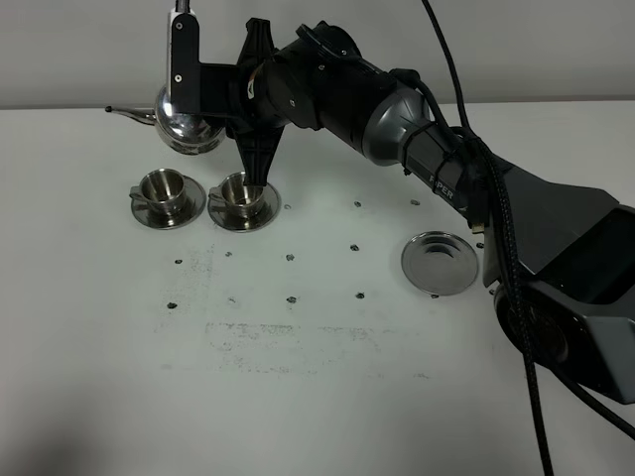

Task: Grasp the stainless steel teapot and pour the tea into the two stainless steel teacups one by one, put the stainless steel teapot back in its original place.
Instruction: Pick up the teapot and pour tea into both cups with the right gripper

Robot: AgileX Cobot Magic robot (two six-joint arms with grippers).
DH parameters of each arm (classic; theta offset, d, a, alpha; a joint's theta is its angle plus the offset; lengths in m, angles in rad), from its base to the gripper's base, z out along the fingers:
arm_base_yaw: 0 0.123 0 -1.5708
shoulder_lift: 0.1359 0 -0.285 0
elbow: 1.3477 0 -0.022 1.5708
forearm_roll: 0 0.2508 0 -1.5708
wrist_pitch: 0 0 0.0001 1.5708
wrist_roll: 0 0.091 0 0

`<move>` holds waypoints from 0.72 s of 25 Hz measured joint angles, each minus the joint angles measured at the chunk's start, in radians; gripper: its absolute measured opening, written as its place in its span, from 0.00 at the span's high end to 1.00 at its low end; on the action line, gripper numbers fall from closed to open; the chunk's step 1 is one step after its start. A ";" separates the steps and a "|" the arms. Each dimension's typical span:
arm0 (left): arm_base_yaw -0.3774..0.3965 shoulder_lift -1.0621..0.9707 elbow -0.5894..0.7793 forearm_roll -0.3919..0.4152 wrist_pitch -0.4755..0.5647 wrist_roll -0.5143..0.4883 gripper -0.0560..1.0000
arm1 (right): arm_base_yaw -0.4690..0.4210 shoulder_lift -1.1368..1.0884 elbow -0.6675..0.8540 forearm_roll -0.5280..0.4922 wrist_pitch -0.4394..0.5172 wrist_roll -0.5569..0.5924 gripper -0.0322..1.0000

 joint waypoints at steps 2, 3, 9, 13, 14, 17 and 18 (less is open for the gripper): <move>0.000 0.000 0.000 0.000 0.000 0.000 0.89 | 0.000 0.011 0.000 -0.007 -0.004 -0.030 0.80; 0.000 0.000 0.000 0.000 0.000 0.000 0.89 | 0.000 0.015 0.000 -0.010 -0.008 -0.051 0.80; 0.000 0.000 0.000 0.000 0.000 0.000 0.89 | -0.002 0.045 0.000 -0.024 -0.010 -0.142 0.80; 0.000 0.000 0.000 0.000 0.000 0.000 0.89 | -0.004 0.048 0.000 -0.061 -0.038 -0.155 0.80; 0.000 0.000 0.000 0.000 0.000 0.000 0.89 | -0.004 0.048 0.000 -0.074 -0.050 -0.156 0.80; 0.000 0.000 0.000 0.000 0.000 0.000 0.89 | -0.004 0.048 0.000 -0.094 -0.090 -0.175 0.80; 0.000 0.000 0.000 0.000 0.000 0.000 0.89 | -0.004 0.048 0.000 -0.096 -0.098 -0.186 0.80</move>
